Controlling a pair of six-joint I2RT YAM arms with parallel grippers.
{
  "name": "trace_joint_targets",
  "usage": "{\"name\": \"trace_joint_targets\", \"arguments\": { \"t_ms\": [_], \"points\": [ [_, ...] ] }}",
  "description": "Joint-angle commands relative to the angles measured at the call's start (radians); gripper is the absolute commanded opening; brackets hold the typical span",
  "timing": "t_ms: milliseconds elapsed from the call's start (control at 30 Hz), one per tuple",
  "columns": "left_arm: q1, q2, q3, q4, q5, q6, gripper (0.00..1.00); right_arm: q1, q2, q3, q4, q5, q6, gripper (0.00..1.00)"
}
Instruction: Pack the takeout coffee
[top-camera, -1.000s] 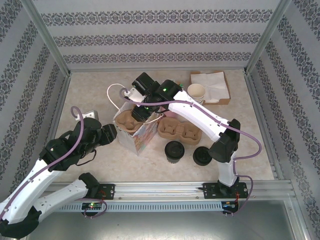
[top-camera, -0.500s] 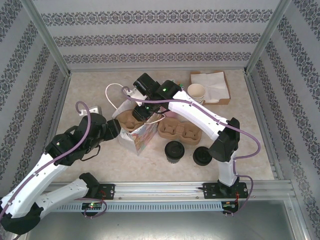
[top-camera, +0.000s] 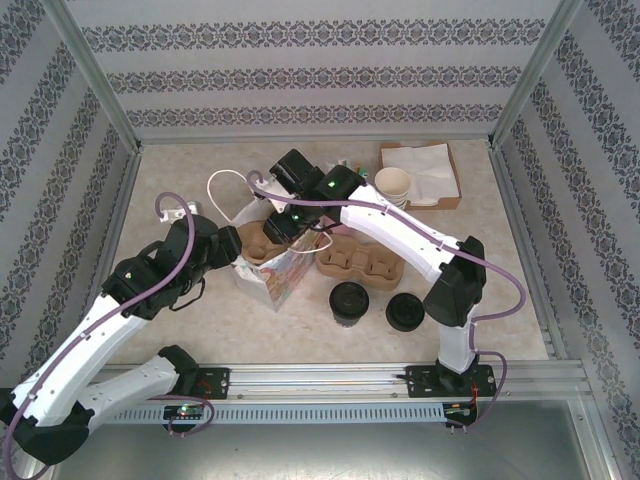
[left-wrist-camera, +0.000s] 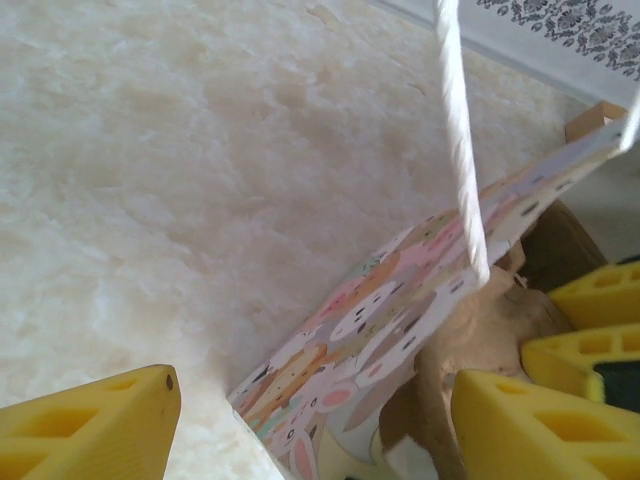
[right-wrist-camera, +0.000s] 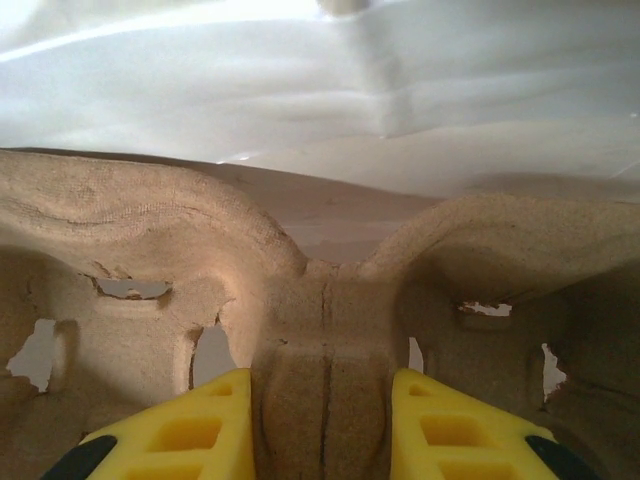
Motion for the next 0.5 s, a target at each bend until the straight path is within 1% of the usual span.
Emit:
{"name": "trace_joint_targets", "arguments": {
  "t_ms": [0,133,267,467],
  "points": [
    [0.024,-0.005,-0.003,0.054,-0.038,0.025,0.72,-0.020,-0.033,-0.041,0.033,-0.010,0.051,0.29],
    [0.042,0.005,-0.009,0.067,-0.030,0.033,0.72,-0.035,-0.052,-0.074,0.044,0.026,0.070,0.29],
    [0.047,0.017,-0.014,0.067,-0.010,0.038,0.71,-0.056,-0.077,-0.100,0.080,0.022,0.099,0.29],
    [0.048,0.017,-0.039,0.069,0.013,0.041,0.70,-0.068,-0.086,-0.118,0.122,-0.036,0.133,0.28]
  ]
}}
